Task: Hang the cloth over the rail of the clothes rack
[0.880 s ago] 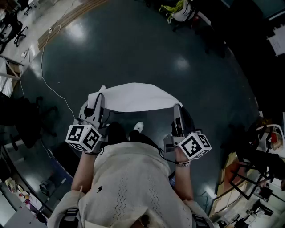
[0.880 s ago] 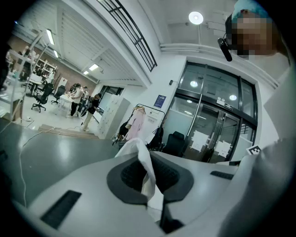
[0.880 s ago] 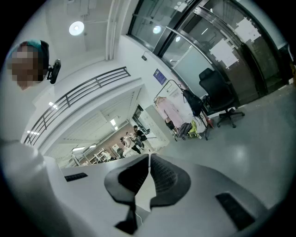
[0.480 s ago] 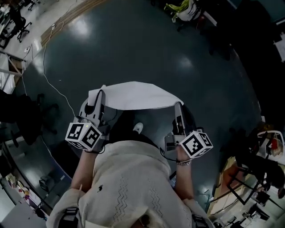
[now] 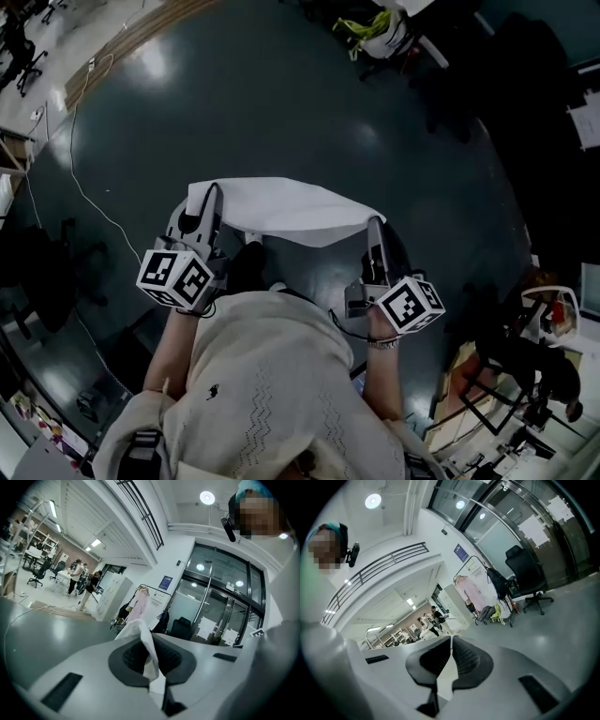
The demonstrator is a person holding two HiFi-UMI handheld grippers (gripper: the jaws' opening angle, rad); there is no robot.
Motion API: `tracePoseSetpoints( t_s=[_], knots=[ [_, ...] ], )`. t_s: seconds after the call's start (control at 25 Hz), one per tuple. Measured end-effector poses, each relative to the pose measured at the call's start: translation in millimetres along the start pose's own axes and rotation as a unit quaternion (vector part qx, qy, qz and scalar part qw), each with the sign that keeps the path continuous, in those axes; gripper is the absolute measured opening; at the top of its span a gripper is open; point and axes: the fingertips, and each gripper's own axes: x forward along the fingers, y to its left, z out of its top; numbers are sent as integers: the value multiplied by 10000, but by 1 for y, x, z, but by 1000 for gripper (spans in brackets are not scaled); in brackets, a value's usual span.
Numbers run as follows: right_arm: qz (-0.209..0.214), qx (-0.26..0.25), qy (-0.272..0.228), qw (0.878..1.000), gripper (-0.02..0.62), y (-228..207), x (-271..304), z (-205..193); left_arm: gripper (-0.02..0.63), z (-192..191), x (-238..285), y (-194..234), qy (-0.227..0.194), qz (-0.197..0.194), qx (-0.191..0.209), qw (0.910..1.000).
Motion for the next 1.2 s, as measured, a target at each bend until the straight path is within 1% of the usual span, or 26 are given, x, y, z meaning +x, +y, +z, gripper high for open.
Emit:
tracePoseSetpoints(
  t_s=[0.16,0.24,0.4,0.48,0.64,0.76,0.92,1.04,1.2],
  knots=[
    [27,-70,-162,9998,26,12,55,31,17,34,50,20,-6,-208,97,9997],
    [-9,-11,-263,9997,25,12,83,42,17,48,73,34,13,-289,144,9995],
    [-35,126,-287,9995,26,12,124,55,17,66,109,57,64,-296,83,9995],
    [-83,98,-271,9995,26,7,143,68,17,77,130,63,60,-265,57,9996],
    [-162,182,-281,9993,26,-21,189,95,17,88,182,72,173,-246,141,9994],
    [-146,281,-252,9992,26,-42,232,114,17,94,226,82,252,-169,210,9993],
    [-18,387,-167,9991,26,-64,296,142,17,110,285,93,352,-39,312,9989],
    [145,417,-57,9990,26,-79,346,169,17,128,331,102,310,115,370,9988],
    [370,218,111,9990,26,-87,398,210,17,157,385,110,129,424,374,9983]
  ],
)
